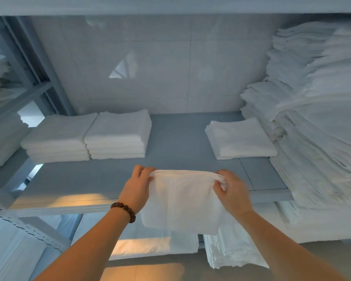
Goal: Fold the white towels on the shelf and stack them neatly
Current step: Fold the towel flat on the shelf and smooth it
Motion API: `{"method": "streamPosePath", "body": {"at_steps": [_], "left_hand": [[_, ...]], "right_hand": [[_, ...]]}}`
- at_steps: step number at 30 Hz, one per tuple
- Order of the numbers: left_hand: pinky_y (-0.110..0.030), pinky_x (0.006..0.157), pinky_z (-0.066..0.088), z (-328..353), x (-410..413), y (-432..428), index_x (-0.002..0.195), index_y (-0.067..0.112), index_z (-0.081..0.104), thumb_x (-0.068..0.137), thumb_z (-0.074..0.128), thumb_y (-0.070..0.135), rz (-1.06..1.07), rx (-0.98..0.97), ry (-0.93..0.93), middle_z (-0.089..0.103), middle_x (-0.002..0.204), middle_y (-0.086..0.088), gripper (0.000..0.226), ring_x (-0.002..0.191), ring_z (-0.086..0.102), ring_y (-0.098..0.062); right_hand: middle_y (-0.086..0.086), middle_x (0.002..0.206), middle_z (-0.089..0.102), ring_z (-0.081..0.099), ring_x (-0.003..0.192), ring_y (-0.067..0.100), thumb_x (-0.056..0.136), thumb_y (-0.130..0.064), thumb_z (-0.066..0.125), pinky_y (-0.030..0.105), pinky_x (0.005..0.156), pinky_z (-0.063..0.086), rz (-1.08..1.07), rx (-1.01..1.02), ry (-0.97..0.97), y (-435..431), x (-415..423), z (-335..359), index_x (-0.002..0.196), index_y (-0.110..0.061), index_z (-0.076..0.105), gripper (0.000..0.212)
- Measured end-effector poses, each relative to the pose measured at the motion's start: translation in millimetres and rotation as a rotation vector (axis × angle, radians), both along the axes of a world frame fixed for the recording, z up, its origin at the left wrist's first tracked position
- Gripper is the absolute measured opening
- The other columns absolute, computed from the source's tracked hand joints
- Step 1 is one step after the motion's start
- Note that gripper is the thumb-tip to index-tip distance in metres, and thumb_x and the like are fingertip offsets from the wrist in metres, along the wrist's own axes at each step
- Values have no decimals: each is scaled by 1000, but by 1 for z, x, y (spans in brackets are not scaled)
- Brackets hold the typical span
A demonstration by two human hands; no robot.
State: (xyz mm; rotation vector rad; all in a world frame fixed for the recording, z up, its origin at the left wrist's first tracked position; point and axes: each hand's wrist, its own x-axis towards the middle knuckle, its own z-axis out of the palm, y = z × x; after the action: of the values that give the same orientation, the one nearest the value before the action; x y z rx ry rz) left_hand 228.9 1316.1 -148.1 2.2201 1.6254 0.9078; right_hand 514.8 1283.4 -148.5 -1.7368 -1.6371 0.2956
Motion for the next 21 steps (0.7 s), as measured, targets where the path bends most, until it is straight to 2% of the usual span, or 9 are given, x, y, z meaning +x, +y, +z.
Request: {"method": "streamPosePath", "body": {"at_steps": [3, 5, 10, 13, 15, 17, 21], "left_hand": [[-23, 78, 42, -22, 4, 24, 121, 19, 52, 97, 41, 14, 10, -77, 24, 37, 109, 5, 27, 81, 52, -18], [-23, 79, 42, -40, 7, 39, 119, 19, 52, 97, 41, 14, 16, -136, 40, 39, 109, 3, 25, 78, 52, -18], [-24, 81, 43, -88, 8, 56, 117, 15, 54, 96, 42, 11, -9, -318, 87, 45, 113, -6, 24, 82, 56, -22], [-28, 79, 46, -105, 10, 61, 115, 14, 55, 95, 44, 8, 16, -332, 73, 45, 110, -6, 23, 77, 55, -23], [-25, 75, 42, -108, 10, 68, 114, 13, 56, 95, 45, 8, 13, -318, 80, 46, 109, -6, 23, 73, 52, -20], [-24, 77, 39, -108, 10, 74, 113, 11, 57, 95, 46, 8, -6, -325, 87, 47, 108, -6, 22, 78, 54, -22], [-24, 76, 37, -109, 8, 82, 109, 10, 58, 94, 47, 9, 23, -345, 76, 47, 101, -4, 19, 85, 55, -27]], "right_hand": [[-10, 73, 58, 55, 71, 15, 84, -15, 61, 25, 61, 37, 1, -85, 90, 24, 6, -23, 94, -17, 59, 11], [-11, 67, 55, 53, 67, 15, 86, -16, 60, 23, 57, 34, 5, -177, 126, 39, 9, -41, 91, -16, 57, 5], [1, 81, 59, 58, 79, 24, 90, -16, 56, 27, 65, 34, 27, -403, 137, 58, 10, -88, 97, -10, 56, 9], [1, 79, 58, 55, 75, 24, 91, -16, 55, 29, 64, 33, -4, -410, 134, 63, 8, -103, 95, -9, 54, 8], [4, 81, 59, 54, 76, 23, 92, -17, 54, 31, 66, 37, -23, -410, 125, 69, 7, -106, 95, -10, 52, 8], [7, 84, 61, 57, 79, 26, 92, -17, 54, 32, 68, 41, -43, -429, 129, 74, 5, -106, 98, -10, 53, 9], [6, 79, 60, 59, 79, 29, 90, -13, 58, 28, 64, 35, -84, -422, 127, 86, 1, -104, 98, -10, 57, 9]]}}
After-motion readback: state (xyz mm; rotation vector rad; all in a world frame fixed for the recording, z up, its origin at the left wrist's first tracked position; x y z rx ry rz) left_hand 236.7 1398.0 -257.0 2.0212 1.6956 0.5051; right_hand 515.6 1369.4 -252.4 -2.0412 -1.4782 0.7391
